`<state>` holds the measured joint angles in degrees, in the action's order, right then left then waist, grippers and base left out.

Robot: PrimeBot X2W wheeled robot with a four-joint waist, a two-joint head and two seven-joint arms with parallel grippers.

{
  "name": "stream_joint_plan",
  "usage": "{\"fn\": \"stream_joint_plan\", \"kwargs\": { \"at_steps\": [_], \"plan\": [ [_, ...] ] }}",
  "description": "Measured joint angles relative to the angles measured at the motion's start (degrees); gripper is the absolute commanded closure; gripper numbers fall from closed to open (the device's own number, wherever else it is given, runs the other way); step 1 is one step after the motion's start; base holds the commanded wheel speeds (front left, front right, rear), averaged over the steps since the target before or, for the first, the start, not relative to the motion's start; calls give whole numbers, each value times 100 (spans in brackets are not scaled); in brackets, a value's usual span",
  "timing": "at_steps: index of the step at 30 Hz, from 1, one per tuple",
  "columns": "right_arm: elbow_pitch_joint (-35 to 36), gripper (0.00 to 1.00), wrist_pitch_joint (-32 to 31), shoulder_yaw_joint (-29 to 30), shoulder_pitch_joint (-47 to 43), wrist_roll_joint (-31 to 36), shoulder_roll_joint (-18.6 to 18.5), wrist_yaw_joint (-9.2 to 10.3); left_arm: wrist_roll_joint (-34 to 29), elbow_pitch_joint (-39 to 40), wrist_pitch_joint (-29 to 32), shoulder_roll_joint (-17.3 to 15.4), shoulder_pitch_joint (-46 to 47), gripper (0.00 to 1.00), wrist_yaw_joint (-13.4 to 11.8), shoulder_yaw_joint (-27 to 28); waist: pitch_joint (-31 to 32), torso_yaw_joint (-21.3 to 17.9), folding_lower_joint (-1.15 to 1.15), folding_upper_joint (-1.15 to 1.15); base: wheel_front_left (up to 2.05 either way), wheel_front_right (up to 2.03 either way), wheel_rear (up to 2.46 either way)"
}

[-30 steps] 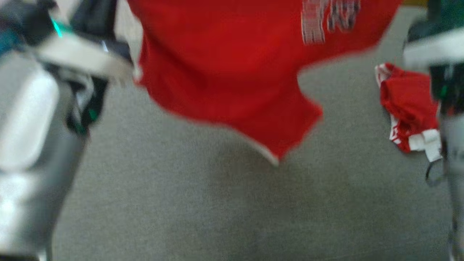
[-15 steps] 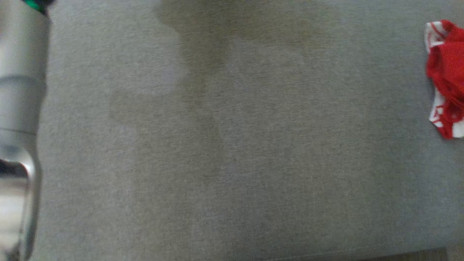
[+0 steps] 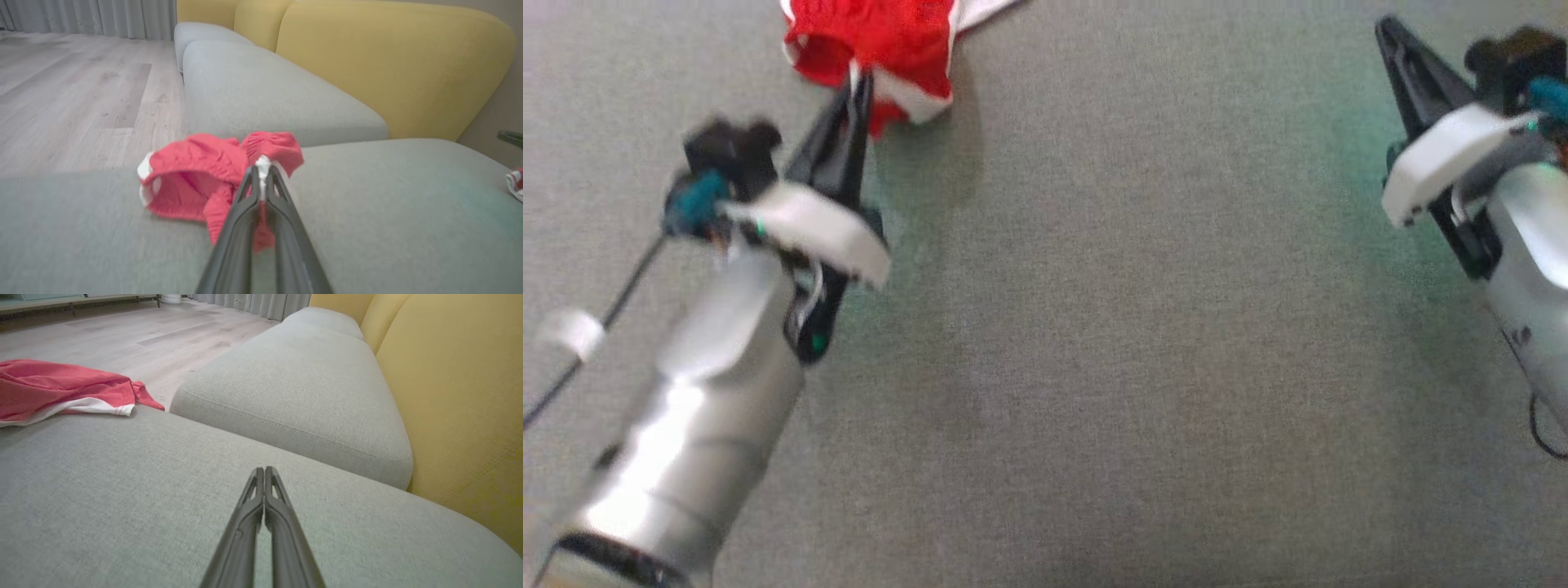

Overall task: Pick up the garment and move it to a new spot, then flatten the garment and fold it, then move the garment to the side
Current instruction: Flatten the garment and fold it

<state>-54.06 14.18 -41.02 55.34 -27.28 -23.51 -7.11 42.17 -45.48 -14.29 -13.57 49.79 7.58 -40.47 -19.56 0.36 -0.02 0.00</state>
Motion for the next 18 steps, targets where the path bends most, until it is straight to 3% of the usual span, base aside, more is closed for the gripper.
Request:
{"fn": "stream_joint_plan", "kwargs": {
  "at_steps": [10,18],
  "plan": [
    [264,100,-15,-713,-379,-998,-452,0,120,366,0,-148,-810,100,0,-203,535,109,0,0,0,0,0],
    [355,100,1,-583,-584,-1560,-404,0,183,703,0,-25,-1218,100,0,-192,962,133,1,0,0,0,0]
  ]
}}
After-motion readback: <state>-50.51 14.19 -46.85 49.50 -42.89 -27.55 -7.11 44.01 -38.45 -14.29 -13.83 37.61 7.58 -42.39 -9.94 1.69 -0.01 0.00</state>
